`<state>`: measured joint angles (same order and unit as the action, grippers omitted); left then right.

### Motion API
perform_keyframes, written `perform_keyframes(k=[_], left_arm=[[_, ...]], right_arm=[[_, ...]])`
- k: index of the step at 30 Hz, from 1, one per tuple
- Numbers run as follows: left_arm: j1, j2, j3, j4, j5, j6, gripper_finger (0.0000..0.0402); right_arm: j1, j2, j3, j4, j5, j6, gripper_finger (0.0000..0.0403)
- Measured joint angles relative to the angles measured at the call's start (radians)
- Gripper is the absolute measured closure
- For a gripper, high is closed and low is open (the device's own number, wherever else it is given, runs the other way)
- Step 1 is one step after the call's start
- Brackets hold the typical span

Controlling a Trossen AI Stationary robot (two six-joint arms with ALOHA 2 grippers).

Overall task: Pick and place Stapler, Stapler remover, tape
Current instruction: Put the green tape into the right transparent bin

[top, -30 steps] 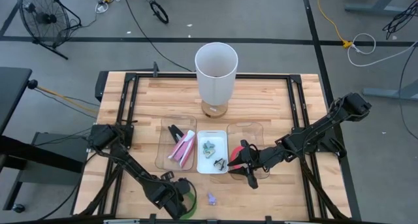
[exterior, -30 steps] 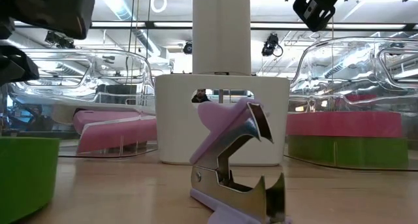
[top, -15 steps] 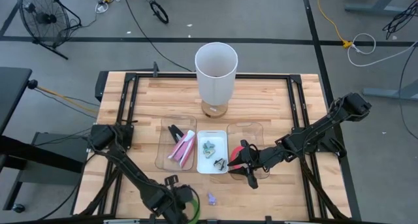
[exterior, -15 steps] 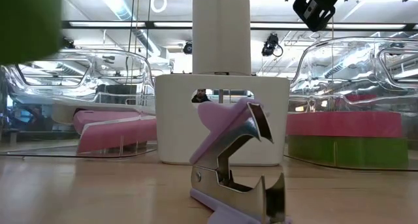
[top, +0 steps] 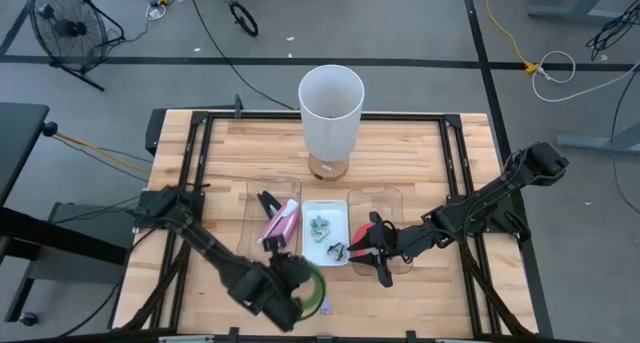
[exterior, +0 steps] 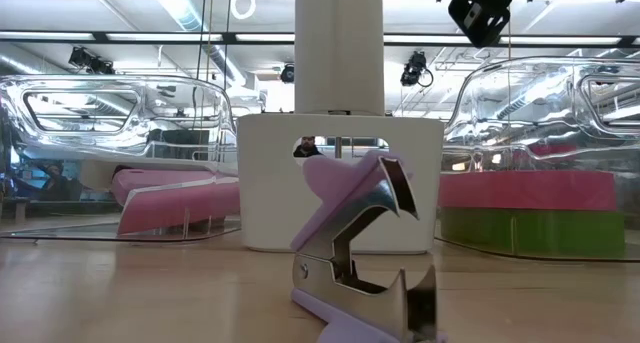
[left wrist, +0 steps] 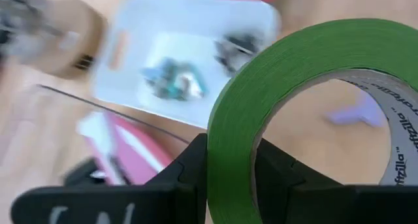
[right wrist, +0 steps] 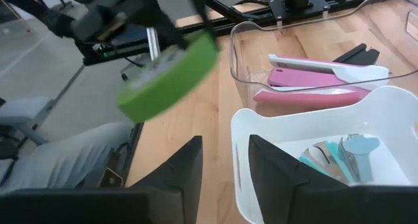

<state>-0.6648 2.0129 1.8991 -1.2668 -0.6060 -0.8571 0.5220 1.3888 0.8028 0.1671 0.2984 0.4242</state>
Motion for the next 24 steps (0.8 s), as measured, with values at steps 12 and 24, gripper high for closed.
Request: perform_keyframes(k=[12,24], left_arm=[[0.125,0.0,0.004,-0.016,-0.224,0.093,0.0313],[0.13,0.0,0.004,0.001,-0.381,0.113,0.0313]], right_arm=[[0.0,0.0,0.0,0.05,0.0,0.069,0.0279],[-0.032,0.0,0.0,0.103,0.011,0.083,0.0263]])
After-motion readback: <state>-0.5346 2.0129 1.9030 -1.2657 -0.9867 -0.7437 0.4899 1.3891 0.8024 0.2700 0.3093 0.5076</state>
